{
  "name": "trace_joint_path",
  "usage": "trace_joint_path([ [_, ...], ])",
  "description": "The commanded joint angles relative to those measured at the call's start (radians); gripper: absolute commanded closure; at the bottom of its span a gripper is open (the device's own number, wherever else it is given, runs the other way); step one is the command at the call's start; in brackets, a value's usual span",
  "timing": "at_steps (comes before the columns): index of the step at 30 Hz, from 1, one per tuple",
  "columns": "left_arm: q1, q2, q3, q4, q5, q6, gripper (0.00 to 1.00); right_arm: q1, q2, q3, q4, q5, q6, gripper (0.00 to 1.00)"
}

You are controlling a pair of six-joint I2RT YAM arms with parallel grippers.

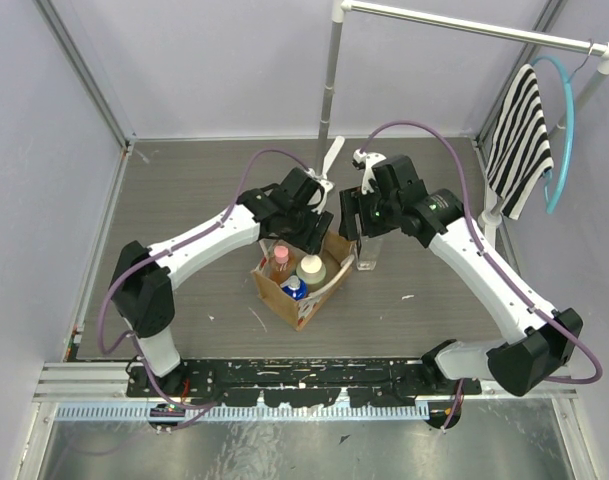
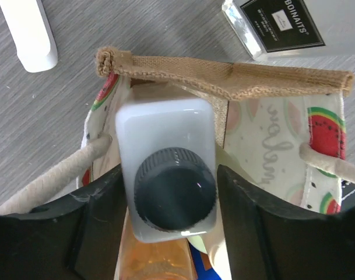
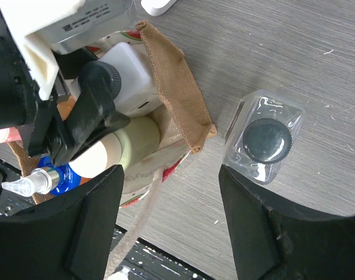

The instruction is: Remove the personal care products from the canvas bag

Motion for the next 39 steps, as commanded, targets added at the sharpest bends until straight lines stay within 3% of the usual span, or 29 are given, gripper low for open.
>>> trace_joint_path([
  [1,-0.007,0.034,0.028,0.013,0.006,0.0,0.44,0.001,-0.045,0.006,0.042,-0.001,0.023,0.28],
  [3,-0.007,0.03,0.044,0.009,0.009,-0.011,0.69,0.005,-0.047,0.007,0.034,-0.007,0.025,0.28],
  [5,-0.008,-0.006,0.062,0.003,-0.083,-0.027,0.95,0.011,-0.052,0.007,0.027,-0.016,0.025,0.28],
  [6,-0.007,-0.031,0.076,-0.006,-0.155,-0.03,1.0,0.016,-0.055,0.005,0.029,-0.032,0.023,0.28],
  [10,0.001,-0.137,0.156,-0.043,-0.37,-0.021,1.0,0.045,-0.068,-0.015,0.067,-0.102,0.016,0.29],
  [18,0.022,-0.274,0.355,-0.11,-0.392,-0.032,1.0,0.173,-0.051,-0.065,0.136,-0.059,-0.024,0.28],
  [27,0.038,-0.391,0.424,-0.198,-0.576,-0.027,1.0,0.266,0.066,-0.133,0.269,-0.015,-0.089,0.28],
  [32,0.088,-0.406,0.363,-0.242,-0.543,-0.052,1.0,0.316,0.14,-0.106,0.291,0.05,-0.11,0.28],
  [39,0.153,-0.442,0.088,-0.139,-0.451,-0.114,1.0,0.381,0.123,0.107,0.081,0.343,-0.122,0.28],
])
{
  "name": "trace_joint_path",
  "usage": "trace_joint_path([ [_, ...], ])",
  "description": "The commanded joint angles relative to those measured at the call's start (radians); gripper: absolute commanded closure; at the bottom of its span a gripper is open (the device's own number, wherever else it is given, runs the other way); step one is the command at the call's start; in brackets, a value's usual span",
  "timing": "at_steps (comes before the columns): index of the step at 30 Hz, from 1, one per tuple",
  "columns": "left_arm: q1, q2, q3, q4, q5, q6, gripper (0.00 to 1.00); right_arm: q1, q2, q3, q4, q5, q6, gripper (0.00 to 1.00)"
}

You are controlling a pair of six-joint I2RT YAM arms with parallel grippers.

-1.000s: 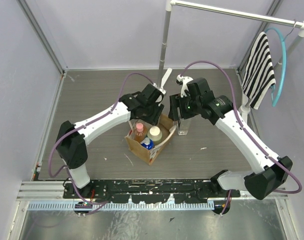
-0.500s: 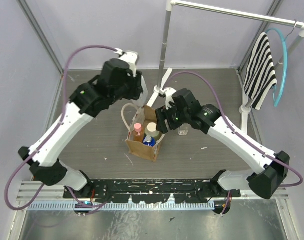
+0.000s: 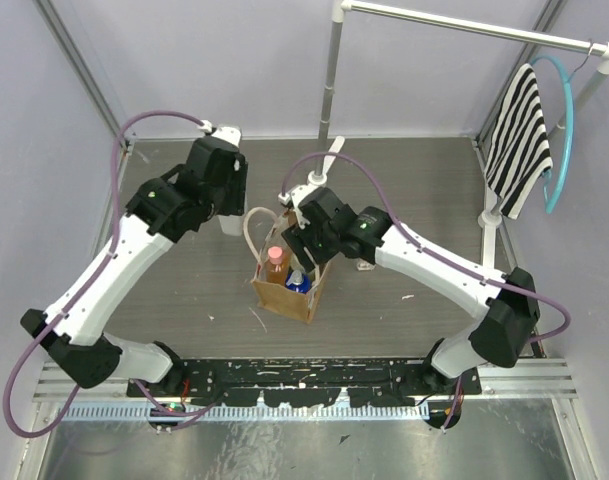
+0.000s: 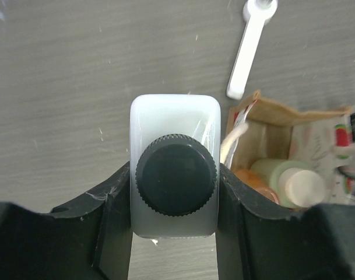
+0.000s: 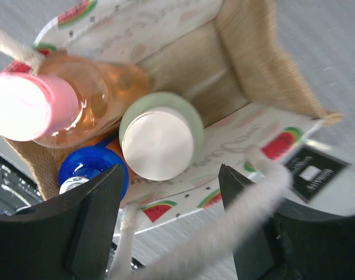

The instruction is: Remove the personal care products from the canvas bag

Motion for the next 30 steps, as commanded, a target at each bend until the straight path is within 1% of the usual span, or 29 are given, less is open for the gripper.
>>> trace_joint_path([
  [1,0.034,-0.056,-0.16,0.17,0.056,-0.056,1.0,0.044,-0.07,0.198,-0.111,0.25,-0.024,0.28],
  [3,0.037,-0.067,-0.224,0.223,0.063,-0.07,1.0,0.074,-0.086,0.283,-0.161,0.301,-0.032,0.28],
  [5,0.038,-0.076,-0.281,0.258,0.063,-0.08,1.0,0.094,-0.102,0.317,-0.166,0.301,-0.049,0.28],
  [8,0.038,-0.085,-0.355,0.309,0.072,-0.101,1.0,0.105,-0.103,0.31,-0.115,0.257,-0.079,0.28],
  [11,0.038,-0.089,-0.418,0.35,0.087,-0.121,1.0,0.105,-0.051,0.285,-0.085,0.216,-0.098,0.28],
  [12,0.038,-0.091,-0.442,0.37,0.096,-0.125,0.98,0.105,-0.033,0.275,-0.075,0.202,-0.102,0.28],
  [14,0.038,-0.092,-0.497,0.417,0.104,-0.135,0.93,0.104,-0.001,0.254,-0.057,0.183,-0.103,0.27],
  [16,0.038,-0.13,-0.552,0.455,0.109,-0.148,0.89,0.104,0.029,0.235,-0.046,0.177,-0.103,0.27],
  [17,0.038,-0.14,-0.574,0.476,0.109,-0.152,0.86,0.104,0.037,0.217,-0.032,0.177,-0.101,0.27],
  [18,0.039,-0.147,-0.59,0.488,0.11,-0.156,0.82,0.102,0.045,0.198,-0.019,0.144,-0.097,0.27],
  [19,0.038,-0.15,-0.601,0.494,0.111,-0.159,0.8,0.1,0.051,0.179,-0.003,0.138,-0.091,0.27],
  [21,0.039,-0.15,-0.61,0.496,0.118,-0.158,0.75,0.095,0.07,0.146,0.018,0.135,-0.08,0.27],
  [26,0.038,-0.121,-0.604,0.464,0.128,-0.153,0.53,0.089,0.1,0.092,0.044,0.14,-0.062,0.28],
  [28,0.038,-0.118,-0.604,0.462,0.136,-0.153,0.49,0.081,0.099,0.071,0.059,0.131,-0.056,0.27],
  [30,0.039,-0.121,-0.603,0.459,0.137,-0.155,0.41,0.071,0.104,0.061,0.064,0.121,-0.054,0.28],
])
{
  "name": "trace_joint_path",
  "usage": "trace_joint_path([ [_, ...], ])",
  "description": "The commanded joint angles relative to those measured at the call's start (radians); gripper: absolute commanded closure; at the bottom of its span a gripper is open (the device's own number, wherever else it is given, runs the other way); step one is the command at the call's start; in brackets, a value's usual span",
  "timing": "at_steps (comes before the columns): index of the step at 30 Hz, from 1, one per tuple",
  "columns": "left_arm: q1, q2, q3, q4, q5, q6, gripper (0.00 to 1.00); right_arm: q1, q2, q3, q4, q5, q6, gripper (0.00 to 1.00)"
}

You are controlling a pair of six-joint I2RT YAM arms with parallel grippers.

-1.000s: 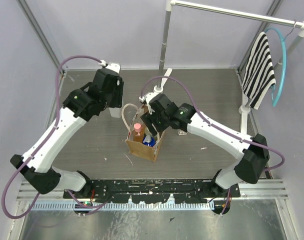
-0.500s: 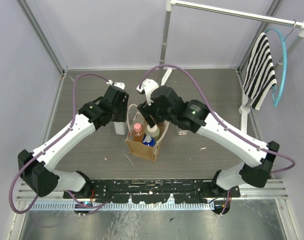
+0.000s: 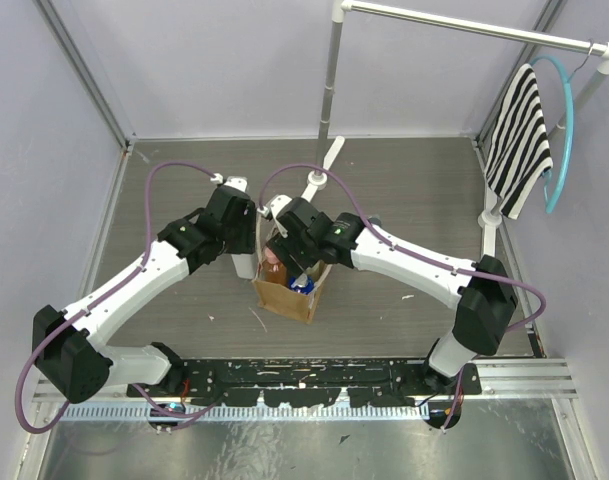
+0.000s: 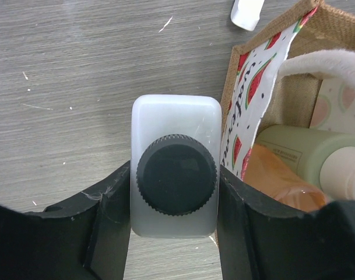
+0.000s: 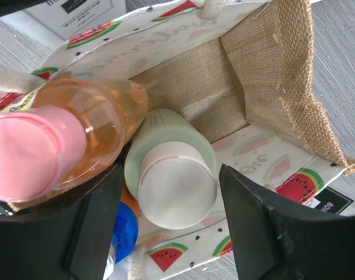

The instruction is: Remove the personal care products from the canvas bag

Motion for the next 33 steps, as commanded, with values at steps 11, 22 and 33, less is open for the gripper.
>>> trace_joint_path([
  [11,0.004,-0.079,0.102,-0.006,-0.025,-0.017,0.25,-0.065,0.004,-0.003,0.032,-0.077,0.018,0.71],
  [22,-0.018,-0.204,0.214,-0.017,0.117,-0.049,0.41,-0.138,-0.061,0.144,-0.008,-0.073,0.007,0.83],
  [33,-0.203,-0.037,0.269,-0.006,0.253,0.007,0.43,-0.179,-0.026,0.204,-0.045,-0.099,0.006,0.81],
])
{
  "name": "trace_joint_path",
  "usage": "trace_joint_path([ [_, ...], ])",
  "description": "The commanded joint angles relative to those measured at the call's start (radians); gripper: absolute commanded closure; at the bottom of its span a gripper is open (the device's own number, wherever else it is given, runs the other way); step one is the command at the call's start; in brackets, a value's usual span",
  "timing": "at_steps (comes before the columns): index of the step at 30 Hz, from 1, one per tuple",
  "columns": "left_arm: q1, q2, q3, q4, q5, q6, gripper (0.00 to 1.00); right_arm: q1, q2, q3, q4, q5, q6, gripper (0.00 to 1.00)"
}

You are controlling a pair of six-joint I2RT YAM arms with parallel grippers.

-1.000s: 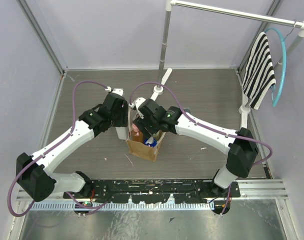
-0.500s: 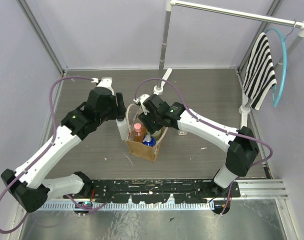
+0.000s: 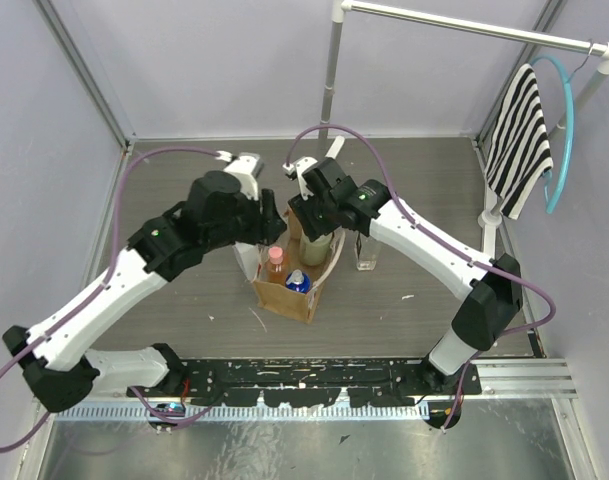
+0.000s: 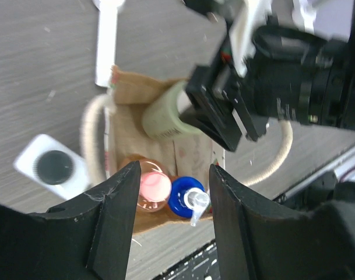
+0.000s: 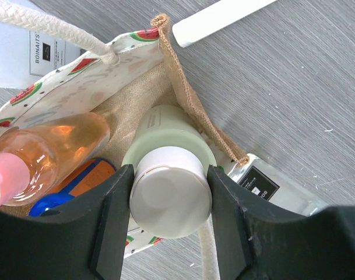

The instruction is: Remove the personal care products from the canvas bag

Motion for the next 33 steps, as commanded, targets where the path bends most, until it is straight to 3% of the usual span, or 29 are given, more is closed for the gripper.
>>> trace_joint_path([
  [1,-0.042,0.054,0.003,0.02,0.072,0.03,0.42,0.003,-0.027,0.034,0.049,-0.014,-0.005,0.81],
  [15,-0.064,0.199,-0.01,-0.053,-0.044,0.054,0.43,-0.037,-0.047,0.008,0.064,-0.013,0.015,0.8],
  [23,-0.086,0.269,0.069,-0.193,-0.13,0.065,0.44,-0.069,-0.069,0.005,0.062,-0.012,0.019,0.79],
  [33,-0.093,0.276,0.075,-0.258,-0.123,0.037,0.45,-0.1,-0.08,0.024,0.061,-0.005,0.021,0.78],
])
